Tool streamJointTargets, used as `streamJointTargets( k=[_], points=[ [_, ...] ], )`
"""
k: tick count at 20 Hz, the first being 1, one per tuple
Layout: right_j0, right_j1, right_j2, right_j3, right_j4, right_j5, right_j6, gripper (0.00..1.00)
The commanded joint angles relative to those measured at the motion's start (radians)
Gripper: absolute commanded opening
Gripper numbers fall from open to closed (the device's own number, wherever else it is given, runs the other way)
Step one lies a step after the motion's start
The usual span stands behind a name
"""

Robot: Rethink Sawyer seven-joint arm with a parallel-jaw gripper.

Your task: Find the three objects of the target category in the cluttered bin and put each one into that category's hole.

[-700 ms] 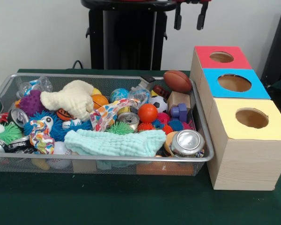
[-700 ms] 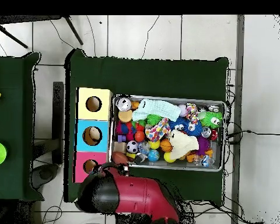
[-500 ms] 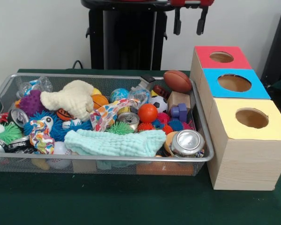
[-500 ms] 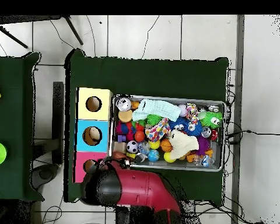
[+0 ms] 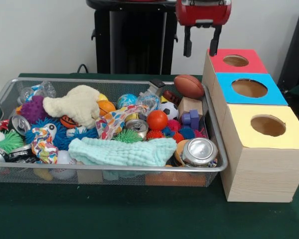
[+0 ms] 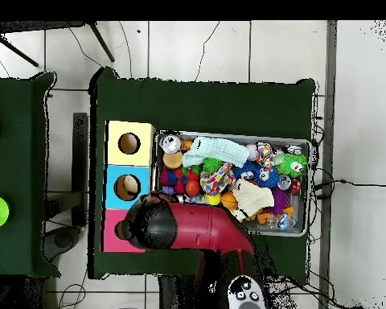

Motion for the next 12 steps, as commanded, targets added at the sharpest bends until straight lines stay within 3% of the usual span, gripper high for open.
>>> streamJointTargets(
  k=[1, 12],
  points=[
    [-0.069, 0.125, 0.141, -0.125, -0.1, -0.051, -0.078, 1.0],
    [-0.167, 0.191, 0.241, -0.222, -0.214, 0.003, -0.156, 1.0]
  ],
)
